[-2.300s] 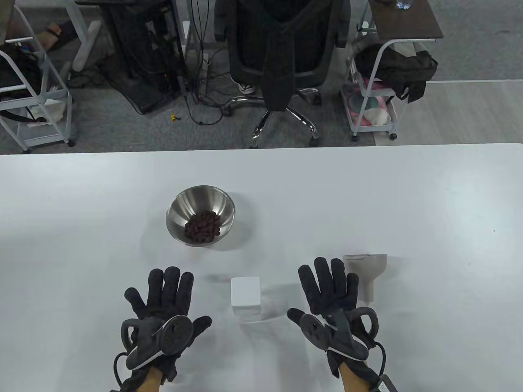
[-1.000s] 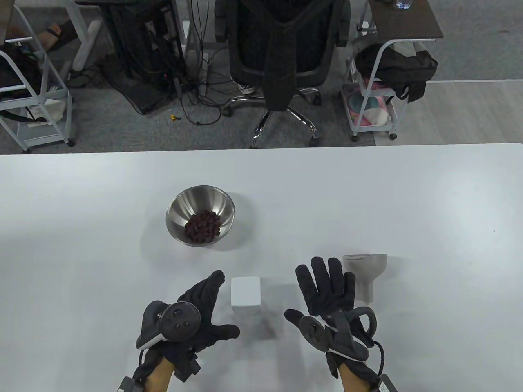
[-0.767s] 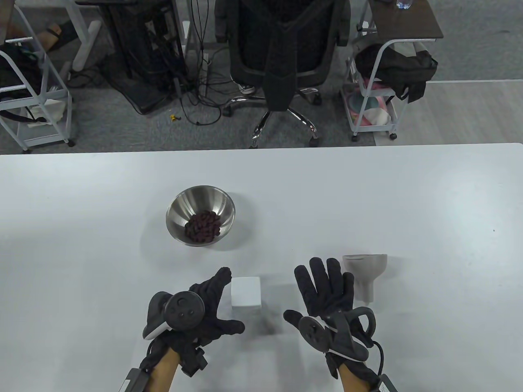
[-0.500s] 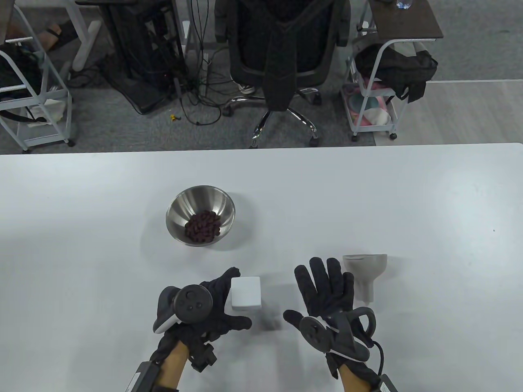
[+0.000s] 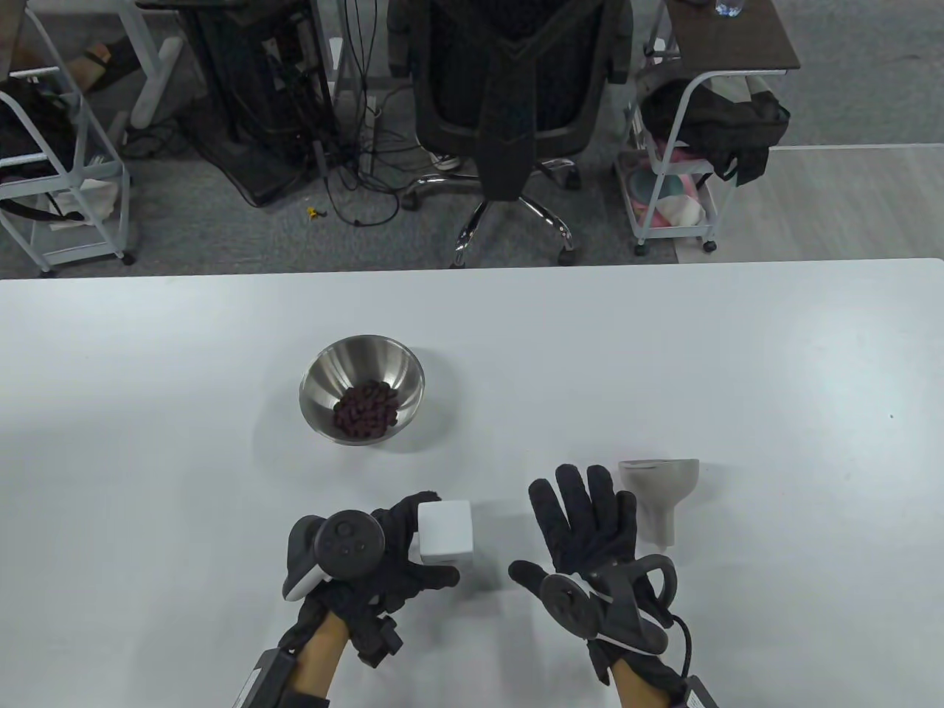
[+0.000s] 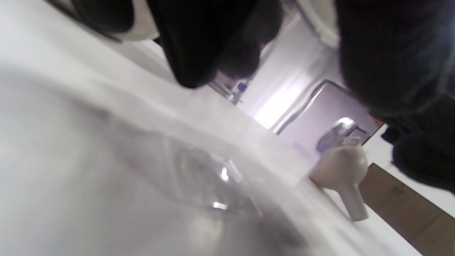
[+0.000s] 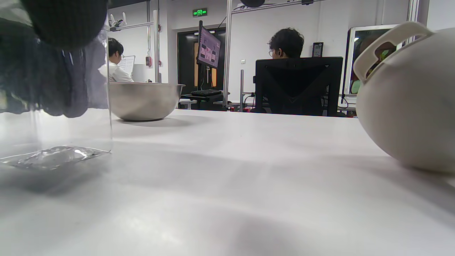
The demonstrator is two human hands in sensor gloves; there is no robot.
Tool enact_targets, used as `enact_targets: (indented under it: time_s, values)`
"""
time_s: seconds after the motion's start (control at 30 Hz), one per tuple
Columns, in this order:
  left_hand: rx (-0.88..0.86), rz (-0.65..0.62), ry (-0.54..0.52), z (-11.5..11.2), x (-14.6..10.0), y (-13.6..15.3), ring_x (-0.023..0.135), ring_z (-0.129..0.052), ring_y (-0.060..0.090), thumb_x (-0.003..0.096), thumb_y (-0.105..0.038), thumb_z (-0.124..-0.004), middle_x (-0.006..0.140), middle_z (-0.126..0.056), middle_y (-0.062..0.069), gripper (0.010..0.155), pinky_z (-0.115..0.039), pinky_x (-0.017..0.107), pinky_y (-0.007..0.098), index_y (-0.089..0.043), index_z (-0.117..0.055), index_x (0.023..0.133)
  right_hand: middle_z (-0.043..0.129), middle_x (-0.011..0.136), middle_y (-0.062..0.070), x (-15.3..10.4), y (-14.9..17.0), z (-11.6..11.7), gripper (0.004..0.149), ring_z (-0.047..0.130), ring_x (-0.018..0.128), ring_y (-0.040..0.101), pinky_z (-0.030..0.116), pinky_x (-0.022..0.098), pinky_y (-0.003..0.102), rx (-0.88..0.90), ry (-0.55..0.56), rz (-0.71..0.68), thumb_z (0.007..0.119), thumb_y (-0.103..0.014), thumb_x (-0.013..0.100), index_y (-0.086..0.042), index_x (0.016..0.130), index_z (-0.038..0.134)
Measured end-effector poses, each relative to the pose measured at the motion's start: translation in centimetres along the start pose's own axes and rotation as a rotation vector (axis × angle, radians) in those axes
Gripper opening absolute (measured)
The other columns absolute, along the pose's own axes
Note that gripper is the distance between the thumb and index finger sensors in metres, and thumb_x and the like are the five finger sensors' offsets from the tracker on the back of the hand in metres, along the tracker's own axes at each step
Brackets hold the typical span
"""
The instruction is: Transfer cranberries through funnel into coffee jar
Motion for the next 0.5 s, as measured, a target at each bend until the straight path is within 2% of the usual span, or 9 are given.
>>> enact_targets:
  time_s: [0.17,0.27,0.3,0.4,0.5]
  values:
    - [0.087,-0.045,-0.093,1.2,-1.2,-1.2,0.090,-0.088,0.041,0.0324,-0.069,-0.091,0.100,-0.073,0.010,0.102,-0.066,0.067,0.067,-0.011,-0.053,0.107,0.020,0.123,0.029,-0.2,-0.1,-0.2,0.098,0.019,0.109,0.065,0.033,0.070,0.079,0.070,0.018,-0.008,0.064,-0.069,0.054,-0.016,0.118,0.013]
    - [0.092,-0.074,-0.145,1.9,-2.3,-2.0,0.082,-0.096,0.042,0.0340,-0.071,-0.091,0.096,-0.073,0.012,0.100,-0.074,0.064,0.063,-0.012,-0.056,0.106,0.022,0.123,0.028,-0.4,-0.3,-0.7,0.097,0.022,0.109,0.064,0.036,0.070,0.078,0.153,0.071,-0.008,0.063,-0.069,0.054,-0.015,0.118,0.013]
    - [0.107,-0.082,-0.150,2.0,-2.6,-2.2,0.078,-0.101,0.037,0.0339,-0.071,-0.091,0.096,-0.073,0.012,0.099,-0.078,0.063,0.060,-0.013,-0.056,0.106,0.023,0.123,0.028,-0.5,-0.4,-0.8,0.096,0.023,0.109,0.064,0.036,0.071,0.077,0.189,0.086,-0.010,0.063,-0.069,0.054,-0.015,0.118,0.014]
    - [0.141,-0.113,-0.144,1.7,-3.2,-2.8,0.076,-0.101,0.035,0.0344,-0.072,-0.091,0.096,-0.074,0.011,0.099,-0.086,0.057,0.055,-0.013,-0.058,0.106,0.027,0.124,0.026,-0.9,-0.8,-1.4,0.094,0.028,0.111,0.061,0.039,0.071,0.076,0.305,0.161,-0.030,0.060,-0.069,0.055,-0.015,0.118,0.016]
    - [0.230,-0.138,-0.137,0.9,-3.3,-3.6,0.074,-0.101,0.033,0.0338,-0.073,-0.091,0.095,-0.075,0.010,0.099,-0.089,0.052,0.052,-0.014,-0.060,0.106,0.034,0.124,0.022,-1.2,-1.4,-1.9,0.090,0.042,0.112,0.056,0.045,0.072,0.073,0.362,0.216,-0.066,0.055,-0.070,0.055,-0.016,0.119,0.020]
Point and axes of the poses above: the tracker on the back of each hand, its own y axis roughly to the little-finger side, its own x axis roughly from the wrist to the fingertips, z = x × y, the point moved 1 cm from there along x, roughly from the wrist to the fingertips
